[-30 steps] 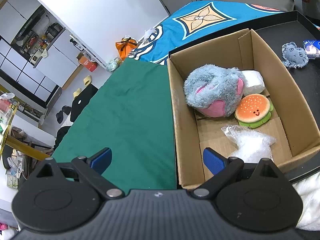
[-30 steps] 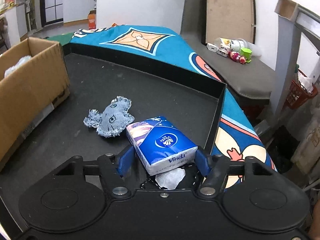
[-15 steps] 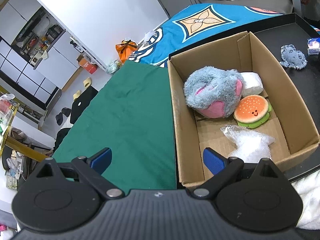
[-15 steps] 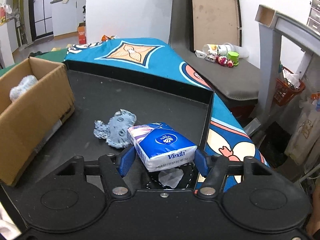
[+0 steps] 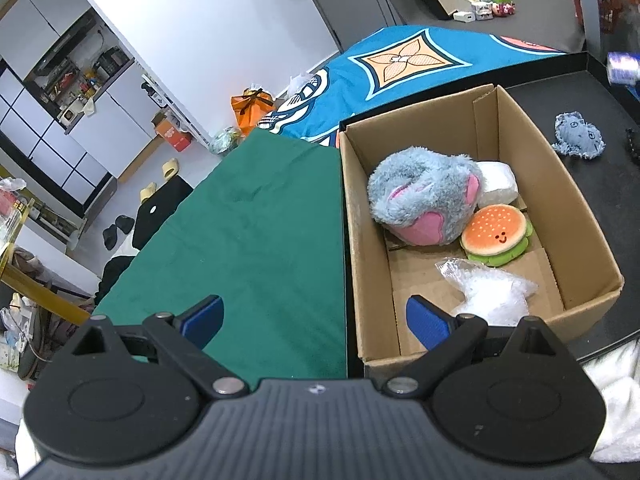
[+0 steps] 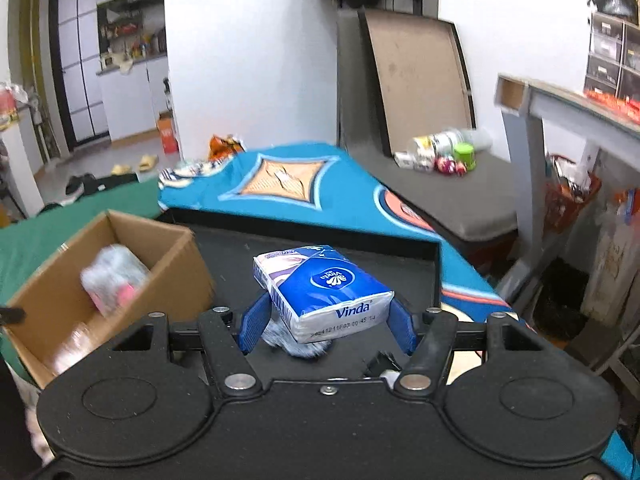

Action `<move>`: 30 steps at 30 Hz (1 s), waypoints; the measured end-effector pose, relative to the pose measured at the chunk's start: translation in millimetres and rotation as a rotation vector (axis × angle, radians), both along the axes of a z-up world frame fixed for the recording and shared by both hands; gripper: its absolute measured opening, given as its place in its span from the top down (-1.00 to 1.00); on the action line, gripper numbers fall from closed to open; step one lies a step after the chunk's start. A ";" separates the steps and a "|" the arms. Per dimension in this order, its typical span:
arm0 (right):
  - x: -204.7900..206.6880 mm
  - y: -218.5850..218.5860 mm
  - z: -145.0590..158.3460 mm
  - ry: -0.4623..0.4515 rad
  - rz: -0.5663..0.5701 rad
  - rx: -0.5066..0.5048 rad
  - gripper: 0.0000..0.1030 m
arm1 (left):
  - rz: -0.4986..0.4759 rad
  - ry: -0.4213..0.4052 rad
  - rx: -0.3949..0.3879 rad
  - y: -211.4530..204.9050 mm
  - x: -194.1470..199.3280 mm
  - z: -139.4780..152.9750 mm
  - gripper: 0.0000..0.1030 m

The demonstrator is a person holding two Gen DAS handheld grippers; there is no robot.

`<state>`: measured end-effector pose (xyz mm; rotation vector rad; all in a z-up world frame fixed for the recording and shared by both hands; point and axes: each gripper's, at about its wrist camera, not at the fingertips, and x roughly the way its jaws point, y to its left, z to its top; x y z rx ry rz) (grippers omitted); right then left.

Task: Organize soft objects
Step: 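Lift the tissue pack with the right gripper and carry it over the box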

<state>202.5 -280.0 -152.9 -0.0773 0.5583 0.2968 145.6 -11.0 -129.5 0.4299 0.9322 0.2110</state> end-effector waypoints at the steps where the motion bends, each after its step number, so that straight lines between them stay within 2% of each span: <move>1: -2.4 2.8 3.0 -0.003 -0.001 0.012 -0.19 | -0.003 -0.002 -0.001 0.0 -0.6 0.2 -0.89; 8: -17.3 32.5 15.3 -0.020 0.043 0.023 -0.19 | -0.008 -0.026 -0.059 6.8 -4.2 4.4 -0.89; 15: -25.4 65.4 15.6 -0.008 0.085 0.026 -0.19 | -0.018 -0.038 -0.083 9.5 -6.4 4.6 -0.88; 21: -30.8 92.9 14.1 0.000 0.138 0.014 -0.19 | -0.026 -0.020 -0.137 16.7 -4.9 2.4 -0.83; 24: -31.4 106.9 13.0 0.010 0.161 0.008 -0.19 | -0.025 -0.010 -0.189 22.7 -3.8 2.1 -0.68; 29: -36.3 125.1 7.0 0.030 0.189 -0.001 -0.19 | -0.026 0.021 -0.254 30.2 -1.0 -2.2 -0.26; 30: -37.0 128.3 5.8 0.034 0.193 -0.001 -0.19 | -0.023 0.025 -0.267 32.0 -0.6 -2.5 -0.22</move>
